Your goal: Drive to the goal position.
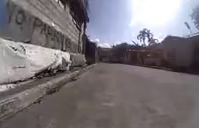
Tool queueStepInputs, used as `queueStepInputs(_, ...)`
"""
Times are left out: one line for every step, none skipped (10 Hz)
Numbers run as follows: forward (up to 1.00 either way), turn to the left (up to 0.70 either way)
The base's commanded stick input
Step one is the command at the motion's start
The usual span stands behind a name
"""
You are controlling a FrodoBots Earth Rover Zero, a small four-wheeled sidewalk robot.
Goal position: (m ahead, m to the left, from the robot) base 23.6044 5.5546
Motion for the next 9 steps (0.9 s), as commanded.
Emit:
queueStepInputs(0.85, 0.0)
queueStepInputs(0.85, 0.0)
queueStepInputs(0.85, -0.02)
queueStepInputs(0.85, -0.08)
queueStepInputs(0.85, -0.31)
queueStepInputs(0.85, -0.34)
queueStepInputs(0.85, -0.24)
queueStepInputs(0.85, -0.12)
queueStepInputs(0.85, 0.0)
